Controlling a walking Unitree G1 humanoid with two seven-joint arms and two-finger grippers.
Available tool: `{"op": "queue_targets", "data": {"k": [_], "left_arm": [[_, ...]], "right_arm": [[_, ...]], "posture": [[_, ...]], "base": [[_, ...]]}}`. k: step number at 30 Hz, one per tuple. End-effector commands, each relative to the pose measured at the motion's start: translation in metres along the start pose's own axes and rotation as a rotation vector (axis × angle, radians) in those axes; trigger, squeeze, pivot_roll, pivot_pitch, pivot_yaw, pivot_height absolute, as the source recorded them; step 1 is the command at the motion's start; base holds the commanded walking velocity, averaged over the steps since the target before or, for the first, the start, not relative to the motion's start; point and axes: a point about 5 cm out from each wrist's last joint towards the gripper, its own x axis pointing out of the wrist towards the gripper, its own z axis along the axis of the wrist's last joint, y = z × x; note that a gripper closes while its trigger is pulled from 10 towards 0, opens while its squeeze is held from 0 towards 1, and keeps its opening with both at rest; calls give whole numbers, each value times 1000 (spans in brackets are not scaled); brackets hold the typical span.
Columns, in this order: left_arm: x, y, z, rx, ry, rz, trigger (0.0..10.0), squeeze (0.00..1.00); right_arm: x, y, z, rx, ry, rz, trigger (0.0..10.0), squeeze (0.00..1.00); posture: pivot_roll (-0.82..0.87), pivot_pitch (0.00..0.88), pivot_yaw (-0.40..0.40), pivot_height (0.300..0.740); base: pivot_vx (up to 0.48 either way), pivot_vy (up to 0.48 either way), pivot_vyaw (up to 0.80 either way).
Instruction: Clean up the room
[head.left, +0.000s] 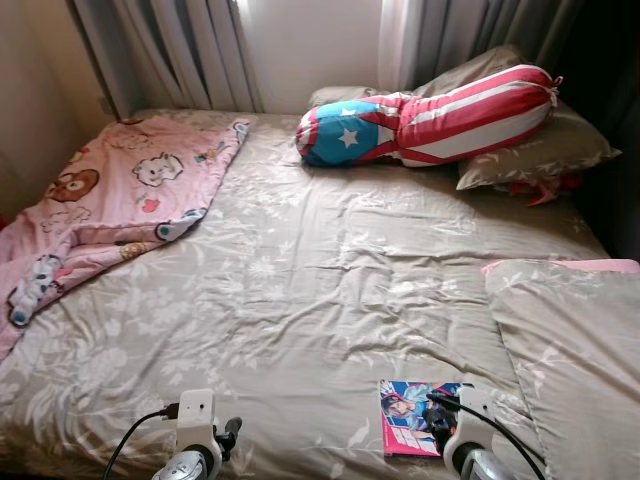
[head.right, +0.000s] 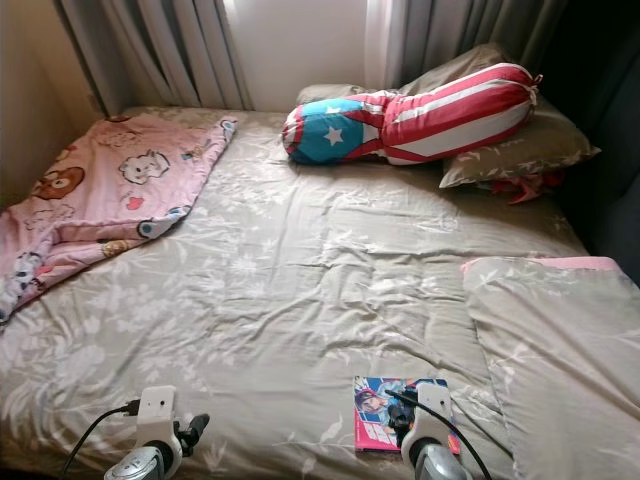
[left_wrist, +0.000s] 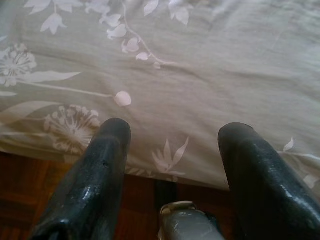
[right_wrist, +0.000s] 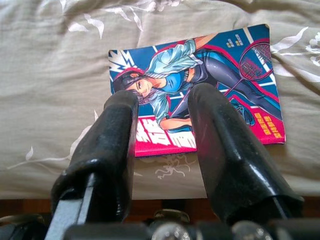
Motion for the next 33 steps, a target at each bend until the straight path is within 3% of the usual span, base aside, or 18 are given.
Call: {"op": "queue_targets", "data": {"k": [1,6,11,14,19,25,28,33], "left_arm": [[-2,7,-9,16,50,21,10000,0],[-9,24,-24,5,106,57,10000,0],[-17,35,-40,-8,144,88,10000,0],[-20,30,-51,-15,170,95,10000,0],[-24,29,-60,-2,208,90,10000,0],[-23,25,-60,34,213,64,10000,0],[-20,19,-56,112,218,27,10000,0],[-22,24,-58,127,214,29,10000,0]], "right_arm": [[0,2,-7,-16,39,-5,10000,0],[-1,3,-11,-34,57,-15,10000,0],[-12,-17,-36,-83,146,-58,10000,0],[-19,-26,-48,-95,184,-71,10000,0],[-20,-27,-50,-114,204,-74,10000,0],[-19,-26,-49,-107,194,-78,10000,0],[-22,-23,-57,-113,202,-59,10000,0],[-22,-18,-60,-139,200,-43,10000,0]], "posture": [[-16,0,-4,740],[-5,0,-2,740],[61,0,-63,740],[73,0,-80,740],[25,0,-49,740],[-9,0,-23,740],[-17,0,-1,740],[-12,0,13,740]], "base": [[0,0,0],[0,0,0],[0,0,0],[0,0,0],[0,0,0],[0,0,0],[0,0,0],[0,78,160]]}}
